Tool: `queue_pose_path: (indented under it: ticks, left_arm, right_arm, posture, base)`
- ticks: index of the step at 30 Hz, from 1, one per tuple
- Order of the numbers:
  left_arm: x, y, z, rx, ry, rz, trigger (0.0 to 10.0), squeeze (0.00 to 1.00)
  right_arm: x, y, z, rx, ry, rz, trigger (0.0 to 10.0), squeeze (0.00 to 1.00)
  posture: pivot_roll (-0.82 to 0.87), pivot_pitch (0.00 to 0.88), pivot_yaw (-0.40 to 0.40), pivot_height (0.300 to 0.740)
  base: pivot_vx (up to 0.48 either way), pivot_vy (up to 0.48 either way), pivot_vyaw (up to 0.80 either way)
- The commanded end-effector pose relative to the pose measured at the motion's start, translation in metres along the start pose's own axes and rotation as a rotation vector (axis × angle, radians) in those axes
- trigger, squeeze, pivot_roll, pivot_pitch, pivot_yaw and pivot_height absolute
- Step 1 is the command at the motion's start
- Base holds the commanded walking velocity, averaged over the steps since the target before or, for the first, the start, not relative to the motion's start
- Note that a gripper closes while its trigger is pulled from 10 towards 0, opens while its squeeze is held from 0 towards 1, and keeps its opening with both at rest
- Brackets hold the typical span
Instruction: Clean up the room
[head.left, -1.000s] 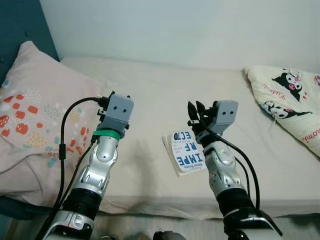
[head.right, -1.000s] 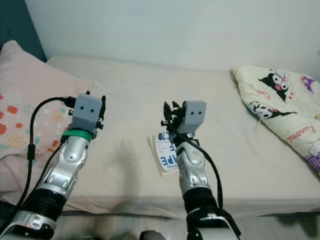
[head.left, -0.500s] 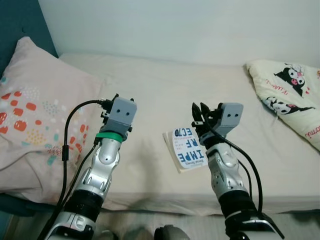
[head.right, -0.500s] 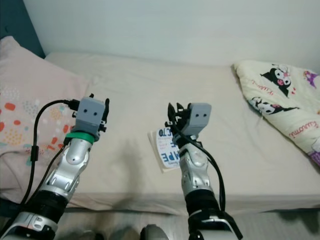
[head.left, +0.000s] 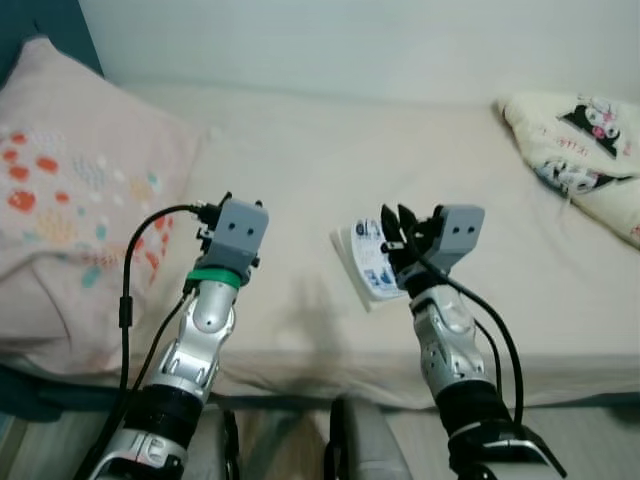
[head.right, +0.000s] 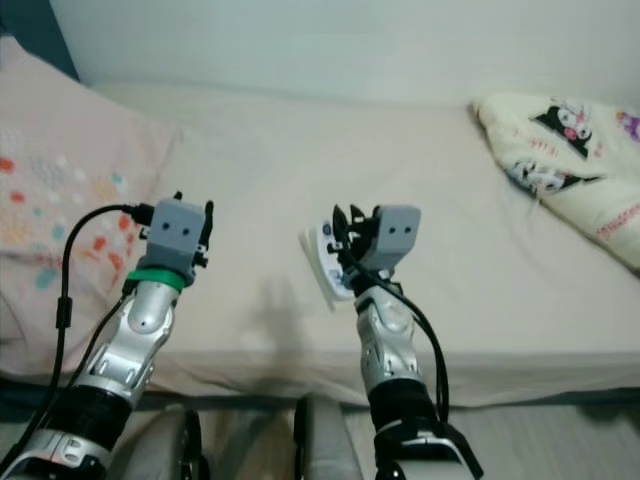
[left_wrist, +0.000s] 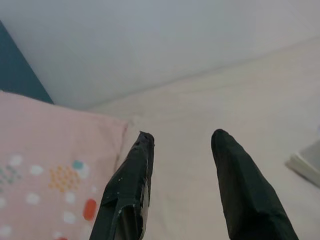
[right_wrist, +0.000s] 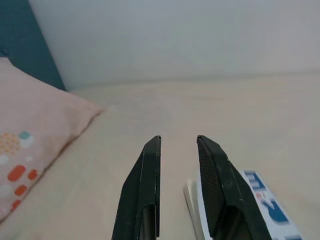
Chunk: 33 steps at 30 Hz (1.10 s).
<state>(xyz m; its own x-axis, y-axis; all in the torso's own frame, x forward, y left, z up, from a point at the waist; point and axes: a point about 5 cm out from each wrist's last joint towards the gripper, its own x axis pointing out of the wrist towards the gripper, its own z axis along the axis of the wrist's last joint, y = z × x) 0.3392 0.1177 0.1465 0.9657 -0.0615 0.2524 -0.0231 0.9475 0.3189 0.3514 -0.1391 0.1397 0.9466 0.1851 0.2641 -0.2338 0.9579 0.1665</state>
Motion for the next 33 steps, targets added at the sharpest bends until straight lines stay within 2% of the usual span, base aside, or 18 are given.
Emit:
queue_pose_path:
  ticks: [1,10,13,14,15,16,18,19,20,21,22,23,24,26,28,33]
  left_arm:
    - [-0.001,0.000,0.001,0.006,-0.002,-0.008,10.0,0.00]
    - [-0.002,0.000,0.001,0.008,-0.001,-0.011,10.0,0.00]
    - [-0.005,0.000,0.000,0.009,0.001,-0.017,10.0,0.00]
    - [-0.005,0.000,0.000,0.009,0.001,-0.017,10.0,0.00]
    - [-0.006,0.000,0.002,0.007,-0.002,-0.017,10.0,0.00]
    - [-0.006,0.000,0.003,0.006,-0.003,-0.017,10.0,0.00]
    - [-0.006,0.000,0.003,0.005,-0.004,-0.017,10.0,0.00]
    - [-0.006,0.001,0.004,0.004,-0.005,-0.016,10.0,0.00]
    - [-0.006,0.001,0.004,0.004,-0.005,-0.016,10.0,0.00]
    - [-0.007,0.001,0.005,0.003,-0.006,-0.015,10.0,0.00]
    - [-0.008,0.002,0.005,0.003,-0.008,-0.014,10.0,0.00]
    - [-0.008,0.003,0.006,0.003,-0.008,-0.012,10.0,0.00]
    - [-0.008,0.003,0.006,0.003,-0.008,-0.012,10.0,0.00]
    - [-0.011,0.006,0.006,0.010,-0.005,-0.006,10.0,0.00]
    - [-0.012,0.008,0.006,0.014,-0.002,-0.004,10.0,0.00]
    - [-0.017,0.016,0.006,0.034,0.008,0.004,10.0,0.00]
  right_arm:
    - [-0.002,-0.005,-0.003,0.017,0.020,-0.018,10.0,0.00]
    - [-0.003,-0.010,-0.002,0.093,0.019,-0.053,10.0,0.00]
    - [-0.006,-0.023,-0.007,0.158,0.051,-0.160,10.0,0.00]
    - [-0.006,-0.023,-0.007,0.158,0.051,-0.160,10.0,0.00]
    - [-0.008,-0.033,-0.013,0.276,0.082,-0.232,10.0,0.00]
    - [-0.009,-0.037,-0.016,0.333,0.093,-0.252,10.0,0.00]
    - [-0.010,-0.038,-0.017,0.369,0.099,-0.264,10.0,0.00]
    - [-0.011,-0.043,-0.021,0.421,0.110,-0.296,10.0,0.00]
    - [-0.011,-0.043,-0.021,0.421,0.110,-0.296,10.0,0.00]
    - [-0.014,-0.049,-0.026,0.492,0.124,-0.343,10.0,0.61]
    - [-0.016,-0.054,-0.030,0.552,0.134,-0.386,10.0,0.78]
    - [-0.020,-0.060,-0.036,0.618,0.147,-0.441,10.0,1.00]
    - [-0.020,-0.060,-0.036,0.618,0.147,-0.441,10.0,1.00]
    - [-0.029,-0.067,-0.045,0.719,0.164,-0.529,10.0,1.00]
    - [-0.032,-0.068,-0.049,0.748,0.171,-0.554,10.0,1.00]
    - [-0.046,-0.069,-0.063,0.736,0.234,-0.603,10.0,1.00]
  posture:
    - [-0.11,0.097,-0.012,0.600]
    - [-0.11,0.112,-0.006,0.600]
    - [-0.11,0.124,-0.004,0.600]
    - [-0.11,0.124,-0.004,0.600]
    - [-0.10,0.143,-0.006,0.600]
    - [-0.10,0.143,-0.006,0.600]
    - [-0.10,0.143,-0.006,0.600]
    - [-0.10,0.155,-0.008,0.600]
    - [-0.10,0.155,-0.008,0.600]
    - [-0.09,0.167,-0.010,0.600]
    - [-0.09,0.176,-0.012,0.600]
    - [-0.08,0.181,-0.012,0.600]
    - [-0.08,0.181,-0.012,0.600]
    - [-0.06,0.207,-0.016,0.600]
    - [-0.06,0.210,-0.016,0.600]
    - [-0.04,0.256,-0.006,0.600]
  base:
    - [0.000,0.000,0.00]
    - [0.000,0.000,0.00]
    - [0.000,0.000,0.00]
    - [0.000,0.000,0.00]
    - [0.000,0.000,0.00]
    - [0.000,0.000,0.00]
    - [0.000,0.000,0.00]
    - [0.000,0.000,0.00]
    - [0.000,0.000,0.00]
    - [0.000,0.000,0.00]
    - [0.000,0.000,0.00]
    - [0.000,0.000,0.00]
    - [0.000,0.000,0.00]
    - [0.000,0.000,0.00]
    - [0.000,0.000,0.00]
    - [0.000,0.000,0.00]
